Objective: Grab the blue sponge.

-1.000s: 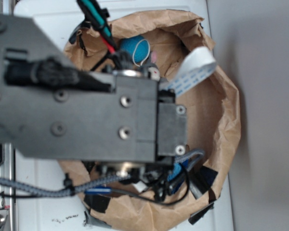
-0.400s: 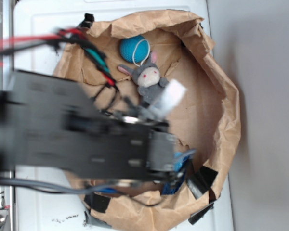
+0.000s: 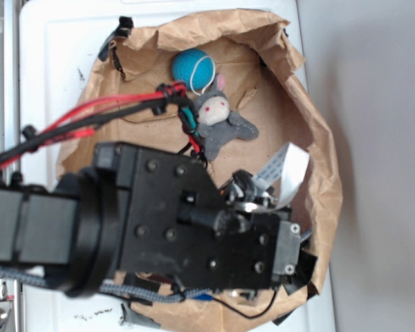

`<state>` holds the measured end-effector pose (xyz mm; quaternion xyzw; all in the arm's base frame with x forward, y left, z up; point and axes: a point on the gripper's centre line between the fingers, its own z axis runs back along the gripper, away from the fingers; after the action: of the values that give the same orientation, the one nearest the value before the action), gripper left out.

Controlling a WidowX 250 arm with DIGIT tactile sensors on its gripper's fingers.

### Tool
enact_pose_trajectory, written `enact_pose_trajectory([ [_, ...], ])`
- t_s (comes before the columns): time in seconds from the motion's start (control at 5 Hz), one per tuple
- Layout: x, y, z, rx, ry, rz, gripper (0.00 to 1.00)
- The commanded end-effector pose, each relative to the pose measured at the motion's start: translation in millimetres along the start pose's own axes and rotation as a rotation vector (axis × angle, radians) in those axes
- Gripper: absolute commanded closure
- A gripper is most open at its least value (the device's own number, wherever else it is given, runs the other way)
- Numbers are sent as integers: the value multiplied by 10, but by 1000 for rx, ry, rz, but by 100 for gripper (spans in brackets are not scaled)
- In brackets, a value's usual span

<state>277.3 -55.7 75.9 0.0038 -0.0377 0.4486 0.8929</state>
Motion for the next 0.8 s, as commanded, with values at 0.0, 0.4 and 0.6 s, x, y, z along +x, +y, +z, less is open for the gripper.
enact_pose_trajectory([
  [0.0, 50, -48, 124, -48, -21, 10, 0],
  [0.4, 77, -202, -9, -87, -78, -32, 0],
  [0.6, 1, -229, -53, -121, -97, -84, 0],
])
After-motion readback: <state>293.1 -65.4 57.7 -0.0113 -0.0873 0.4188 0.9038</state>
